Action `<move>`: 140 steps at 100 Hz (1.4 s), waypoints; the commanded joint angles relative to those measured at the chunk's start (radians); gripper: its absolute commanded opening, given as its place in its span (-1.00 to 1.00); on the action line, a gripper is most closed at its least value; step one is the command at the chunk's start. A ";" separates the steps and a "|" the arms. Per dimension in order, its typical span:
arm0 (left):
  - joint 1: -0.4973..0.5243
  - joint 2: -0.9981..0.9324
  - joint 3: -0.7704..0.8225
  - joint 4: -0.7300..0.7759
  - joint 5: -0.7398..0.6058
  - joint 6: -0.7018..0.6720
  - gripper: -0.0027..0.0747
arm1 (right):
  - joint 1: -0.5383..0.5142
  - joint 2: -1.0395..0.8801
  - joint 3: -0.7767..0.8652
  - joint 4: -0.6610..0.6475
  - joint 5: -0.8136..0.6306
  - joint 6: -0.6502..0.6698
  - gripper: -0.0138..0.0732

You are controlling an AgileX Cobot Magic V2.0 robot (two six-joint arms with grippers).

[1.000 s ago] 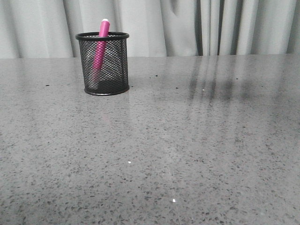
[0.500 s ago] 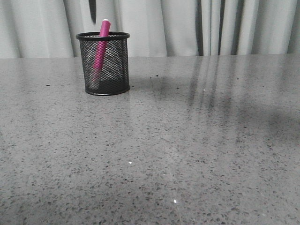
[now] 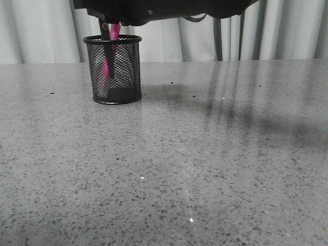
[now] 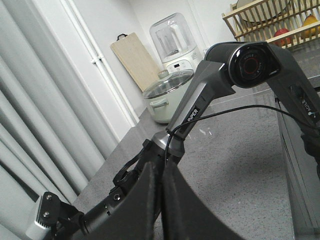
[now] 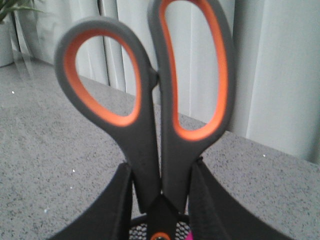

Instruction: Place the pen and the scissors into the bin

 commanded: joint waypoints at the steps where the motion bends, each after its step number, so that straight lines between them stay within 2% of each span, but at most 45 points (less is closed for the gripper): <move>1: -0.009 0.003 -0.018 -0.054 -0.027 -0.011 -0.96 | -0.005 -0.054 -0.029 0.002 -0.055 -0.008 -0.84; 23: -0.009 0.003 -0.018 -0.033 -0.027 -0.011 -0.96 | -0.003 -0.054 -0.029 0.002 0.068 -0.008 -0.84; 42: -0.009 0.003 -0.018 -0.034 -0.027 -0.011 -0.96 | -0.003 -0.054 -0.029 0.002 0.109 -0.008 -0.81; 51: -0.009 0.003 -0.018 -0.034 -0.027 -0.011 -0.96 | -0.001 -0.054 -0.029 0.002 0.095 -0.008 -0.59; 73: -0.009 0.003 -0.018 -0.031 -0.027 -0.011 -0.96 | -0.001 -0.069 -0.029 0.002 -0.012 -0.004 0.26; 82: -0.009 -0.001 -0.018 0.018 -0.048 -0.011 -0.96 | -0.001 -0.095 -0.029 0.002 -0.029 -0.004 0.40; 95: -0.009 -0.023 0.005 0.085 -0.146 -0.013 -0.96 | -0.001 -0.152 -0.029 0.002 0.022 -0.004 0.39; 107: -0.009 -0.063 0.069 0.069 -0.268 -0.013 -0.96 | -0.001 -0.249 -0.029 0.002 0.156 -0.004 0.36; 111: -0.009 -0.079 0.094 0.045 -0.306 -0.016 -0.96 | -0.001 -0.283 -0.029 0.002 0.209 -0.004 0.25; 116: -0.009 -0.108 0.142 -0.002 -0.377 -0.032 -0.96 | -0.001 -0.335 -0.029 0.002 0.295 -0.004 0.01; 121: -0.009 -0.138 0.190 -0.064 -0.451 -0.042 -0.96 | -0.001 -0.397 -0.028 -0.002 0.412 -0.004 -0.35; 127: -0.009 -0.178 0.254 -0.154 -0.537 -0.042 -0.96 | -0.001 -0.460 -0.017 -0.027 0.537 -0.004 -0.87; 133: -0.009 -0.225 0.332 -0.265 -0.639 -0.042 -0.96 | -0.001 -0.536 0.012 -0.055 0.637 -0.004 -0.82; 140: -0.009 -0.277 0.419 -0.380 -0.743 -0.042 -0.96 | -0.001 -0.630 0.078 -0.120 0.688 -0.004 -0.82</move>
